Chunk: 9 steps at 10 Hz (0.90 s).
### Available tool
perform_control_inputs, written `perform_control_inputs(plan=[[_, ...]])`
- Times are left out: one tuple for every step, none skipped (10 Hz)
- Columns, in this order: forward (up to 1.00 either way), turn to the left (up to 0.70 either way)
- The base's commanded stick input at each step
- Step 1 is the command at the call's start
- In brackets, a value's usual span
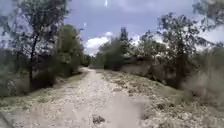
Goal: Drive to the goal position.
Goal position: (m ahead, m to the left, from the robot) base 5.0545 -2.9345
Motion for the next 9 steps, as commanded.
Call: perform_control_inputs(plan=[[0.5, 0.01], [0.5, 0.01], [0.5, 0.01], [0.5, 0.01], [0.5, 0.01], [0.5, 0.01], [0.5, 0.01], [0.5, 0.01], [0.5, 0.01]])
